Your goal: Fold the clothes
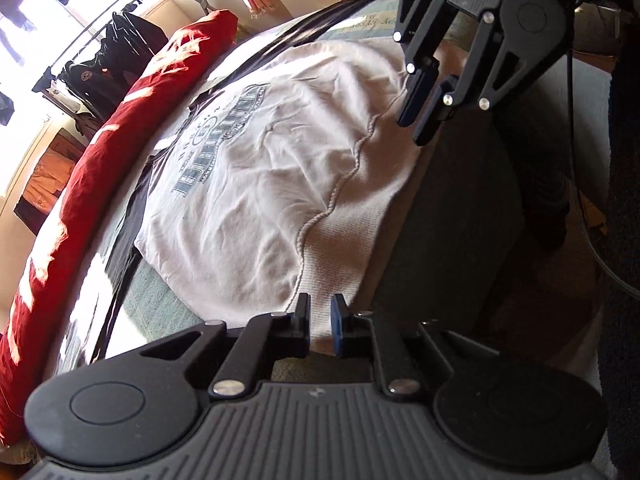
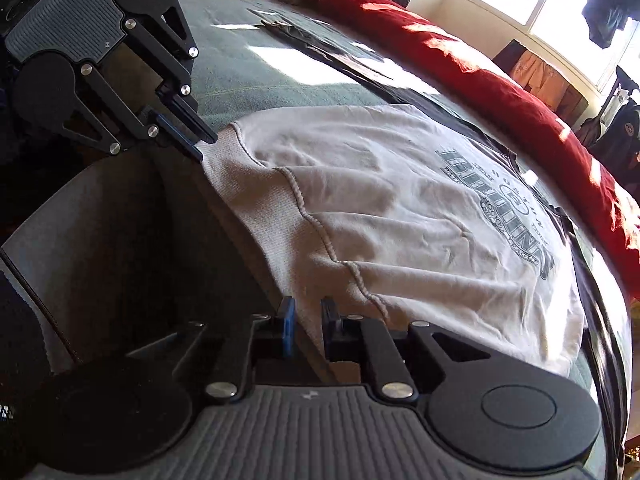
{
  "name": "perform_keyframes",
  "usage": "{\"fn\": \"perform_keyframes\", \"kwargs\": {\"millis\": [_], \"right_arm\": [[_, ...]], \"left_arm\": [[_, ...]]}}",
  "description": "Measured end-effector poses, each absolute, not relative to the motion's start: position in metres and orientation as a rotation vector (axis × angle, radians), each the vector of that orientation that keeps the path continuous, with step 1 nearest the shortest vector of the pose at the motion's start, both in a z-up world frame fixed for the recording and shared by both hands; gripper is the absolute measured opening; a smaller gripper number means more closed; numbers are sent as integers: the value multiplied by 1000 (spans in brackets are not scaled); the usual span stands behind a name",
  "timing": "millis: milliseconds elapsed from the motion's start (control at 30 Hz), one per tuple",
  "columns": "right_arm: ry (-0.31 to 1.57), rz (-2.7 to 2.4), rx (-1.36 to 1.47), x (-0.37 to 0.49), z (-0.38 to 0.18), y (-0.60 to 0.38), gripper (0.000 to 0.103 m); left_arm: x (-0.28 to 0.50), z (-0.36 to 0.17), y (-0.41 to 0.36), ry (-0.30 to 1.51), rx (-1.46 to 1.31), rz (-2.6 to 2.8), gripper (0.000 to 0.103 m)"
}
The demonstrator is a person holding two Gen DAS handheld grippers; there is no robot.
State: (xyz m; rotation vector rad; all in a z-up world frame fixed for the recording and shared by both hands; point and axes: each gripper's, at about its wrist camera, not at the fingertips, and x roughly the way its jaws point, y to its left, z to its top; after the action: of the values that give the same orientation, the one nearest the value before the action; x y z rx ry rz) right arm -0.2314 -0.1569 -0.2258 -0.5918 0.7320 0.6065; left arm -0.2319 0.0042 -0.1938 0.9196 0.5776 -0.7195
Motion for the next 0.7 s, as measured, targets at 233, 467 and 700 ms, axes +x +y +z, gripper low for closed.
{"fn": "perform_keyframes", "kwargs": {"millis": [233, 467, 700], "right_arm": [[748, 415, -436, -199, -214, -221, 16], [877, 319, -346, -202, -257, -267, 16], [893, 358, -253, -204, -227, -286, 26]], "left_arm": [[-174, -181, -9, 579, 667, -656, 14], [-167, -233, 17, 799, 542, -606, 12], [-157, -195, 25, 762, 515, -594, 20]]}}
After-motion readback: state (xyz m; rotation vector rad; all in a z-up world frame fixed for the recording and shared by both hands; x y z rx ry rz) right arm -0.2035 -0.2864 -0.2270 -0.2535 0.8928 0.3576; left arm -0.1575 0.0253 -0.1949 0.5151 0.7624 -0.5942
